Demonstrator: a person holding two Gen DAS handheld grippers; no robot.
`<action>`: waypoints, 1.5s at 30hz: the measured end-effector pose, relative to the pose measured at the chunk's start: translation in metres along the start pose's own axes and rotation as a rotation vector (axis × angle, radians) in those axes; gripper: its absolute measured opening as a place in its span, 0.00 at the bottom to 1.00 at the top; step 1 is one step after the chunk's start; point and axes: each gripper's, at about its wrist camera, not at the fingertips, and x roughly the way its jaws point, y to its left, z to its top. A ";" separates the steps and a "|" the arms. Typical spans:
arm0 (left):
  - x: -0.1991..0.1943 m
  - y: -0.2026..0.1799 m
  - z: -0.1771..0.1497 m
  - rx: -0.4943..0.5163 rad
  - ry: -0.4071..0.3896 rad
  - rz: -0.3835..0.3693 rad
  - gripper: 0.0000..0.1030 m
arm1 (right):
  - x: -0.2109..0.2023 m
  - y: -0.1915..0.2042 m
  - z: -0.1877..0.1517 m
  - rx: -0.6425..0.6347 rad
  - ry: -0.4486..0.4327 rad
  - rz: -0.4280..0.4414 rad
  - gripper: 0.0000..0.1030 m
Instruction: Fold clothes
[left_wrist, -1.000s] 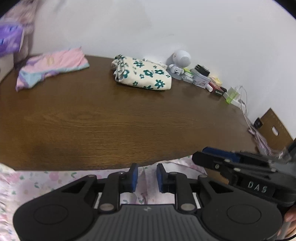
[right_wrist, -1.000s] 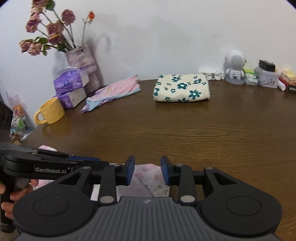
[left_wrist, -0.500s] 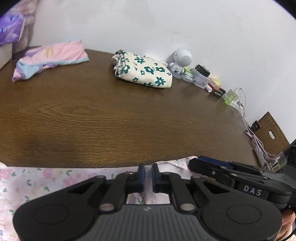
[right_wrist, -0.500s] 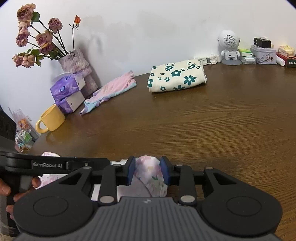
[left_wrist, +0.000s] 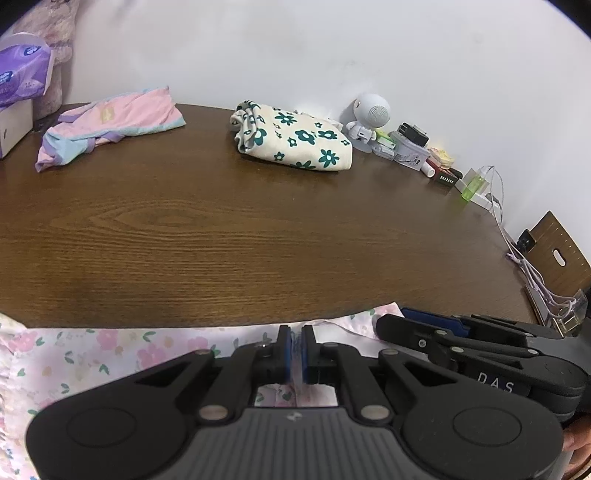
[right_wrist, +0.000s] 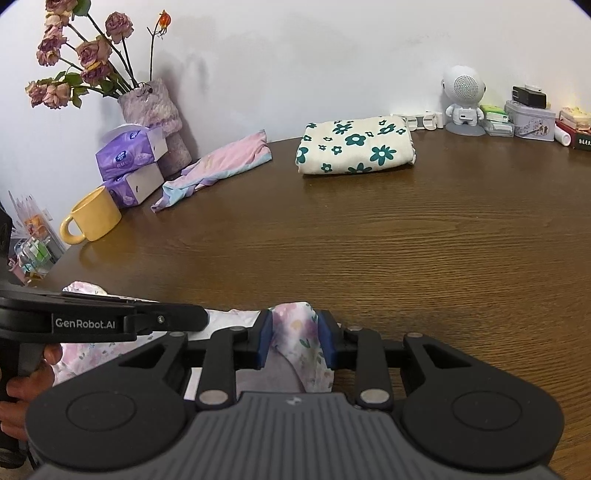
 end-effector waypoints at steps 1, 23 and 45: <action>0.001 0.000 0.000 0.001 0.001 0.001 0.04 | 0.001 0.001 0.000 -0.003 0.001 -0.004 0.27; -0.042 -0.026 -0.037 0.183 -0.087 0.088 0.33 | -0.029 0.003 -0.003 -0.017 -0.093 -0.014 0.33; -0.032 -0.013 -0.054 0.122 -0.017 -0.003 0.10 | -0.032 0.016 -0.018 -0.077 -0.050 -0.051 0.23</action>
